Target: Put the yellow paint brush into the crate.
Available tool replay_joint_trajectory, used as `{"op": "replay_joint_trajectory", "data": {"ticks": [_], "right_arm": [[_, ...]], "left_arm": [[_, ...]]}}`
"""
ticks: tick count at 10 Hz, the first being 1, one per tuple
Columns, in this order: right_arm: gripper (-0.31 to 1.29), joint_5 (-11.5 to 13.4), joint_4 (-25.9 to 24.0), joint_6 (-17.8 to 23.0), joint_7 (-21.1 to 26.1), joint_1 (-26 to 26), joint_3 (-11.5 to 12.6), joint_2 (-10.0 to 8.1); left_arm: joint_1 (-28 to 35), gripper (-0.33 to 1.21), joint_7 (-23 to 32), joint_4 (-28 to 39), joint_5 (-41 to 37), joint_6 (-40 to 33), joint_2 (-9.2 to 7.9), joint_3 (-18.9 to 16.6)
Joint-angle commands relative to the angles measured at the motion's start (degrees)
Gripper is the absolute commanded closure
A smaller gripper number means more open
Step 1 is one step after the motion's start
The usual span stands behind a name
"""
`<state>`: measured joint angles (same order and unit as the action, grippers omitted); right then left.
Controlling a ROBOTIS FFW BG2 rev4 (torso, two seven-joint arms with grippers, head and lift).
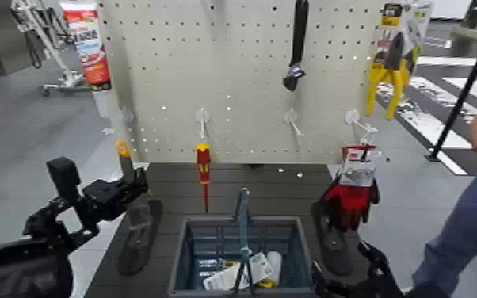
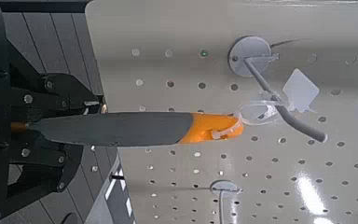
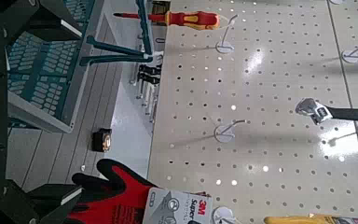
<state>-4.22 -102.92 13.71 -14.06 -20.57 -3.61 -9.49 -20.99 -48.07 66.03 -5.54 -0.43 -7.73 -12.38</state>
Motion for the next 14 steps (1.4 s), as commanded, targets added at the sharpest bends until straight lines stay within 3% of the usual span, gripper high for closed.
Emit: {"op": "replay_joint_trajectory", "data": {"ticks": [1, 3, 6, 8, 10, 14], "right_arm": [[0.15, 0.00, 0.00, 0.00, 0.00, -0.08, 0.01, -0.09], [0.15, -0.09, -0.09, 0.09, -0.09, -0.26, 0.18, -0.09], [0.15, -0.09, -0.62, 0.09, -0.09, -0.70, 0.71, -0.18], [0.15, 0.00, -1.05, -0.09, -0.09, -1.14, 1.15, 0.00], [0.15, 0.00, -1.32, -0.26, -0.09, -1.14, 0.80, -0.44], [0.15, 0.18, -1.23, -0.53, -0.09, -0.96, 0.80, 0.00]], "left_arm": [[0.16, 1.18, -0.09, 0.41, 0.00, -0.18, 0.09, -0.19], [2.01, 1.18, -1.06, 5.95, -0.53, 1.67, 0.26, -0.89], [9.30, 1.18, -4.22, 23.70, -2.64, 10.63, 1.76, -4.41], [12.99, 1.18, -4.84, 33.72, -4.92, 16.78, 1.49, -4.84], [12.82, 1.18, -5.98, 37.68, -5.89, 19.86, 1.85, -2.82], [12.29, 1.18, -5.98, 34.60, -12.31, 20.47, 2.55, 5.00]]}}
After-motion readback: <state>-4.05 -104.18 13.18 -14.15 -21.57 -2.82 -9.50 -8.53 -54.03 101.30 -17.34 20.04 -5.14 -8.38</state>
